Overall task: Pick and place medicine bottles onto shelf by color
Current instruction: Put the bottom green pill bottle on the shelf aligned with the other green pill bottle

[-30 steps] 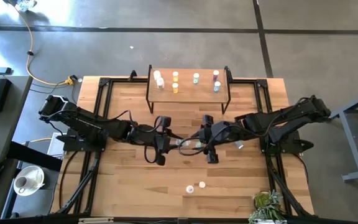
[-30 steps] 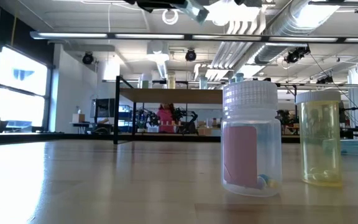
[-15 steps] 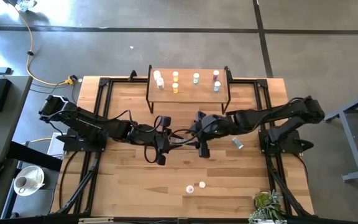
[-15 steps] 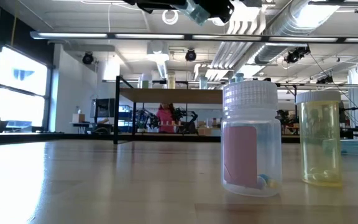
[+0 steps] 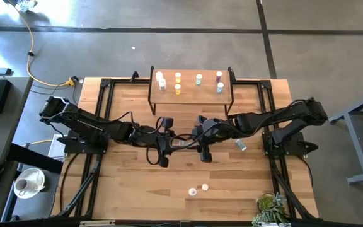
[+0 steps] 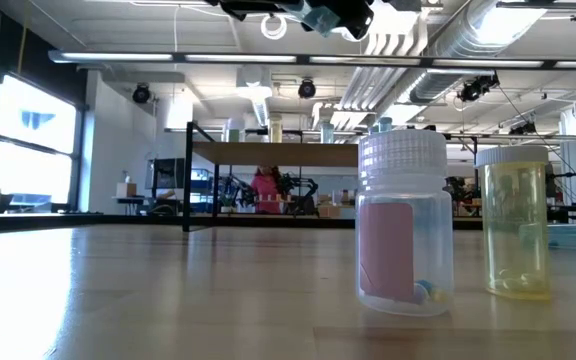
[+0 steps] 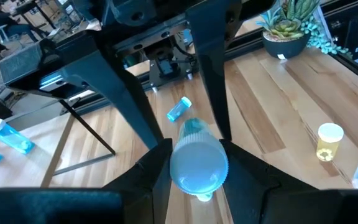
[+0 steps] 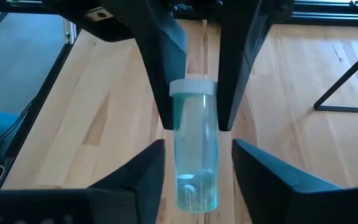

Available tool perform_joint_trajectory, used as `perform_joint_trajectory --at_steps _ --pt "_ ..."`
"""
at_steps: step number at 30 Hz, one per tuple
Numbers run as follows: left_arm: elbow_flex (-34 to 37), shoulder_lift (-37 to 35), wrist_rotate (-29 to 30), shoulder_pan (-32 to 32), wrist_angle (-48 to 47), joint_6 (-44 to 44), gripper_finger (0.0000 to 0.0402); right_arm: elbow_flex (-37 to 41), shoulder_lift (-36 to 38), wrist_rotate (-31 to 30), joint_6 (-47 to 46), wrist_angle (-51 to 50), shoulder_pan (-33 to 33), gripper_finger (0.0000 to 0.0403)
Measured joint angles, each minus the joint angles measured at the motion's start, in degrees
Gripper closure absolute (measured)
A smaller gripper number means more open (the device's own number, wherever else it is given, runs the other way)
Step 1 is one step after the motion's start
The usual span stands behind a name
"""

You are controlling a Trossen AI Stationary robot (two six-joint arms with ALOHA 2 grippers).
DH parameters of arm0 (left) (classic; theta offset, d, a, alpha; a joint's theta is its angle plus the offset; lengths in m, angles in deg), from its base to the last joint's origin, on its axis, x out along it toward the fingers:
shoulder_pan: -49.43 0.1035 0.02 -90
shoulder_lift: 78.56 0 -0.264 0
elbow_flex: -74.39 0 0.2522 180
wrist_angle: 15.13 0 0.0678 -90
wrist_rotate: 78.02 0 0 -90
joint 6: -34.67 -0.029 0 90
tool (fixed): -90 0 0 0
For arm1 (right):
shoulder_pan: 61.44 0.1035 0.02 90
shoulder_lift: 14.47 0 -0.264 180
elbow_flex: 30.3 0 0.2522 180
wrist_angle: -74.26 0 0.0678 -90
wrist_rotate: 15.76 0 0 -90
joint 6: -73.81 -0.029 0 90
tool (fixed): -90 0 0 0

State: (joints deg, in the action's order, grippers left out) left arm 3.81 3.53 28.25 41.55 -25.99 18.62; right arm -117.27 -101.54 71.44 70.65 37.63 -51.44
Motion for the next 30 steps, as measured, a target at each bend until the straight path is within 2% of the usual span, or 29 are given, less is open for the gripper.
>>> perform_joint_trajectory --at_steps 5,12,26,30 --pt "0.00 0.00 0.04 0.00 0.08 0.00 0.0289 0.02 0.00 0.07 0.00 0.09 0.00 0.0276" --pt "0.00 0.00 0.04 0.00 0.06 0.02 0.0289 0.04 0.00 0.09 -0.87 0.04 0.00 0.0311" --pt "-0.01 0.00 0.02 0.00 0.22 0.04 0.0287 0.04 0.00 0.07 -0.89 -0.20 0.00 0.0317" --pt "-0.02 0.00 0.00 0.00 0.33 1.88 0.0268 0.07 0.00 0.02 -0.92 -0.46 0.00 0.0317"
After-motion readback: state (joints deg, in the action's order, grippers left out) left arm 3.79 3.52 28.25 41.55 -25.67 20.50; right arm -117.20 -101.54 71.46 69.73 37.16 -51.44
